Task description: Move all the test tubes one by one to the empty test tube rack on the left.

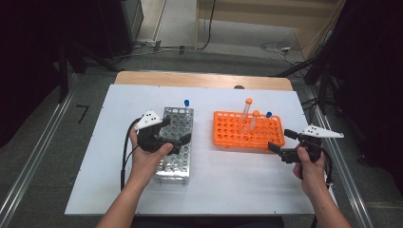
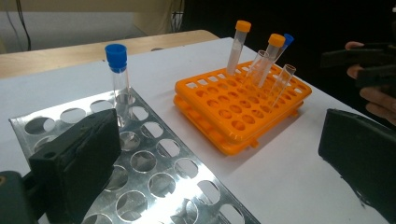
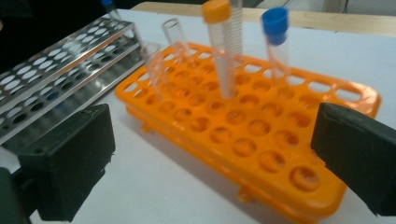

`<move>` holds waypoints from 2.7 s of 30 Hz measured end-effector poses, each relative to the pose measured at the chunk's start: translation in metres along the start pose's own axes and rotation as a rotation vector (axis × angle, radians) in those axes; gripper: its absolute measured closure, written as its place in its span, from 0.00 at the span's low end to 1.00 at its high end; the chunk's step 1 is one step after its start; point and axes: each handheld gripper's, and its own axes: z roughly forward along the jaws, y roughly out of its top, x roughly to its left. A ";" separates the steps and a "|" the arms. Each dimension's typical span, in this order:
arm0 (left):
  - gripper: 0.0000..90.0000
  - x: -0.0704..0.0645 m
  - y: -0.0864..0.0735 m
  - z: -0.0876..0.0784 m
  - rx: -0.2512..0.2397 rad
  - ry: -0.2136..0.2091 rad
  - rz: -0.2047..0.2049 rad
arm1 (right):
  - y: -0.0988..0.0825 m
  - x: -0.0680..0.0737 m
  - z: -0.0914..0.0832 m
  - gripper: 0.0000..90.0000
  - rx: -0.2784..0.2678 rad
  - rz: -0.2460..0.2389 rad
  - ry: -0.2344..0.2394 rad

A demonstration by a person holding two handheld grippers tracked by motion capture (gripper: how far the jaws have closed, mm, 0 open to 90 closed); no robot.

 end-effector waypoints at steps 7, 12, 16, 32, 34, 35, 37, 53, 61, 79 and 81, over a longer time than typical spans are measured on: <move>0.00 0.001 -0.002 0.000 0.003 -0.004 -0.010 | 0.013 -0.017 0.017 0.25 -0.021 0.030 -0.113; 0.00 0.002 -0.005 0.002 0.007 -0.007 -0.017 | 0.015 -0.020 0.041 0.44 0.008 0.012 -0.130; 0.00 0.003 -0.007 0.003 0.011 -0.008 -0.025 | 0.010 -0.022 0.061 0.54 0.039 0.014 -0.192; 0.00 0.000 -0.006 0.004 0.014 -0.013 -0.017 | 0.007 -0.019 0.083 0.75 0.041 0.029 -0.294; 0.00 -0.001 -0.006 0.004 0.012 -0.015 -0.018 | 0.008 -0.017 0.085 0.74 0.042 0.025 -0.310; 0.00 -0.001 -0.006 0.004 0.012 -0.015 -0.017 | 0.009 -0.015 0.087 0.75 0.044 0.022 -0.326; 0.00 0.000 -0.006 0.003 0.009 -0.012 -0.019 | 0.010 -0.014 0.089 0.76 0.046 0.024 -0.342; 0.00 0.001 -0.006 0.002 0.004 -0.013 -0.019 | 0.007 -0.016 0.082 0.84 -0.031 0.066 -0.356; 0.00 -0.001 -0.004 0.001 -0.005 -0.019 -0.014 | 0.014 -0.012 0.067 0.84 -0.107 0.034 -0.323; 0.01 -0.013 0.004 -0.003 -0.029 -0.068 0.015 | 0.030 0.029 0.029 0.84 -0.126 -0.070 -0.208; 0.01 -0.015 0.005 -0.003 -0.033 -0.076 0.016 | 0.030 0.036 0.026 0.84 -0.121 -0.077 -0.182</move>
